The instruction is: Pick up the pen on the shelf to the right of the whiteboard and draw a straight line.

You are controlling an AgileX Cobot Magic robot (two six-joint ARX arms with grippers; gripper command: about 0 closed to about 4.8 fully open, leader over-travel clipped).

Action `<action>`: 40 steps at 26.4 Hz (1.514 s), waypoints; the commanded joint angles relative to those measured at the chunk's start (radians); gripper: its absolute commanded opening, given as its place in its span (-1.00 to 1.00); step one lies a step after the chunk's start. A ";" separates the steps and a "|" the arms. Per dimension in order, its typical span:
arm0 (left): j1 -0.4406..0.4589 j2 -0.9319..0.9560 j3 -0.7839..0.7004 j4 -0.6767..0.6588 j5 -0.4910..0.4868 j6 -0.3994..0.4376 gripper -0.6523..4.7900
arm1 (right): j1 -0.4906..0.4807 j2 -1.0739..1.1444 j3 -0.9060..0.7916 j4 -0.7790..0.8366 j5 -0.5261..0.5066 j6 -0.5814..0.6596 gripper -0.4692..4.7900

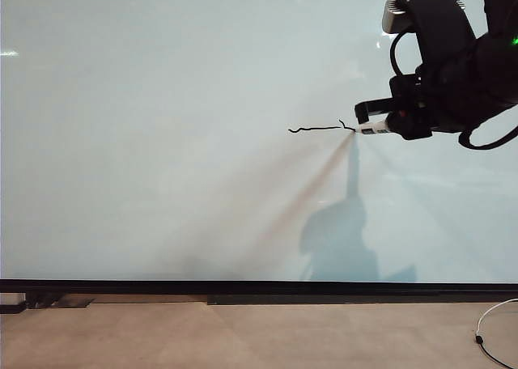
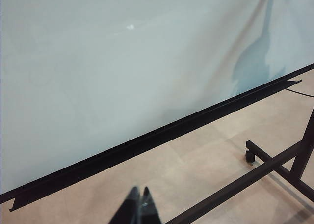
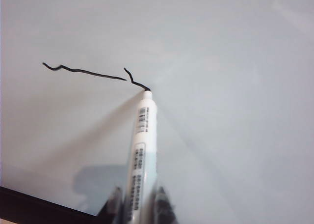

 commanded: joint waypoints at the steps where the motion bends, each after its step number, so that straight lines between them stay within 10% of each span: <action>1: -0.001 0.000 0.002 -0.006 0.012 -0.003 -0.78 | -0.003 -0.005 0.004 0.002 0.059 -0.014 -0.84; 27: -0.001 0.000 0.002 -0.004 0.045 -0.003 -0.78 | -0.058 -0.421 -0.143 -0.245 0.089 -0.005 -0.84; 36: -0.001 0.000 0.002 -0.003 0.045 -0.003 -0.78 | -0.373 -0.784 -0.147 -0.505 -0.137 0.018 -0.84; 40: -0.001 0.000 0.002 -0.003 0.045 -0.002 -0.78 | -0.651 -0.846 -0.148 -0.588 -0.438 0.106 -0.84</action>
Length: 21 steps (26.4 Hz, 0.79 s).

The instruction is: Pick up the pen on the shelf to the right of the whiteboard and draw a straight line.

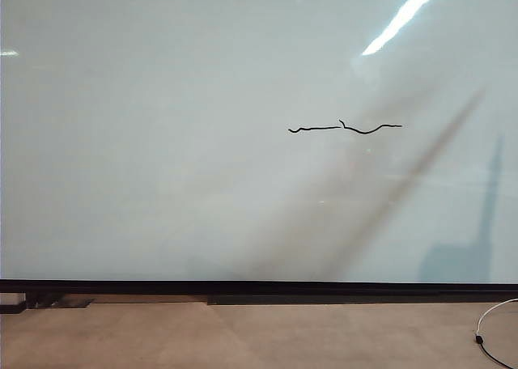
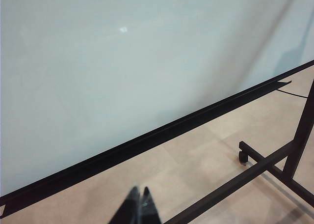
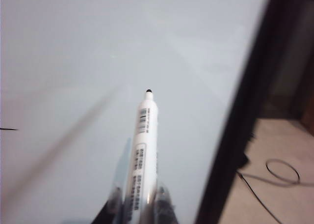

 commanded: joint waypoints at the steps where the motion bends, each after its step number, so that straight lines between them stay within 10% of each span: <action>1: -0.001 0.000 0.002 -0.006 0.013 -0.003 -0.78 | -0.123 0.003 0.002 -0.047 -0.214 0.084 -0.84; 21: 0.000 0.000 0.002 -0.005 -0.025 -0.002 -0.78 | 0.052 -0.527 -0.107 -0.441 0.016 0.084 -0.84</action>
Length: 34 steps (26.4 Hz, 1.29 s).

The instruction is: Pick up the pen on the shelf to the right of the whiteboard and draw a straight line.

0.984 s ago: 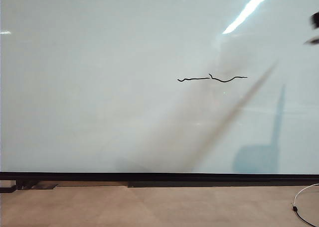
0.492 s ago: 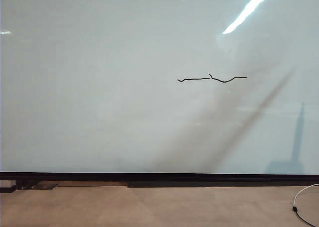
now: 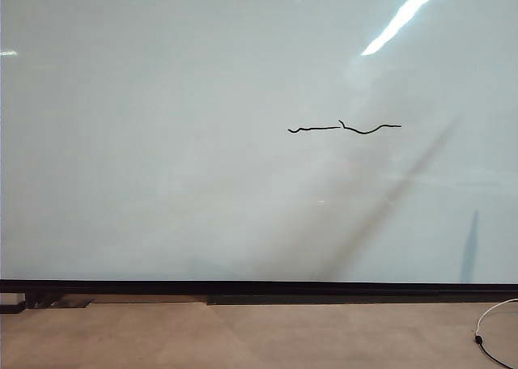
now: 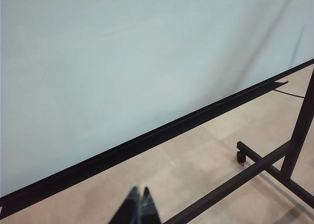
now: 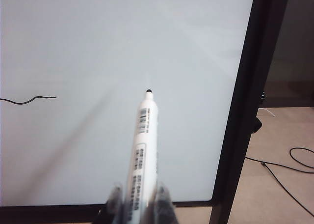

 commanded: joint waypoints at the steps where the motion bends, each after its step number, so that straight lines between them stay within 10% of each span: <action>1: 0.000 0.000 0.002 -0.005 -0.098 -0.002 -0.78 | 0.064 -0.086 -0.031 -0.066 0.093 0.018 -0.84; 13: 0.000 0.000 0.002 0.065 -0.300 0.050 -0.78 | 0.274 -0.085 -0.195 0.086 0.197 0.005 -0.84; 34: 0.001 0.000 0.002 0.176 -0.299 0.095 -0.78 | 0.201 -0.085 -0.194 0.195 0.158 -0.093 -0.84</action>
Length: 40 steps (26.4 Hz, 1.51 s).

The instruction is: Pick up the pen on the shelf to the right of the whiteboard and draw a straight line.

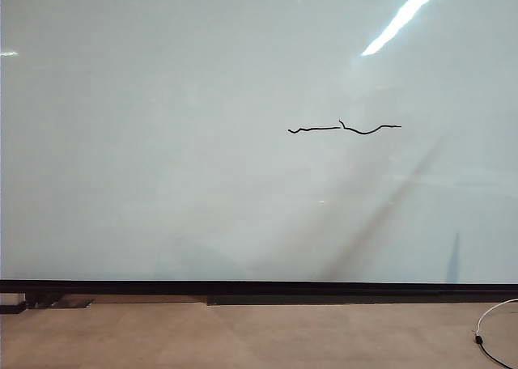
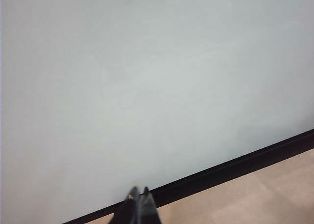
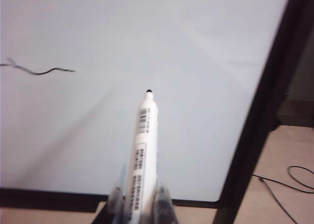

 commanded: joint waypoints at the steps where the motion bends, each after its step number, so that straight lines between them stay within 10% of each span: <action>1: 0.000 0.000 0.003 0.013 0.000 0.004 -0.78 | -0.021 0.000 -0.007 0.052 -0.041 0.012 -0.84; 32: 0.000 0.000 0.003 -0.026 -0.002 0.000 -0.78 | -0.025 0.000 -0.007 -0.001 -0.060 0.011 -0.84; 40: 0.000 0.000 0.003 -0.026 -0.001 0.000 -0.78 | -0.151 0.000 -0.007 -0.009 -0.211 0.011 -0.84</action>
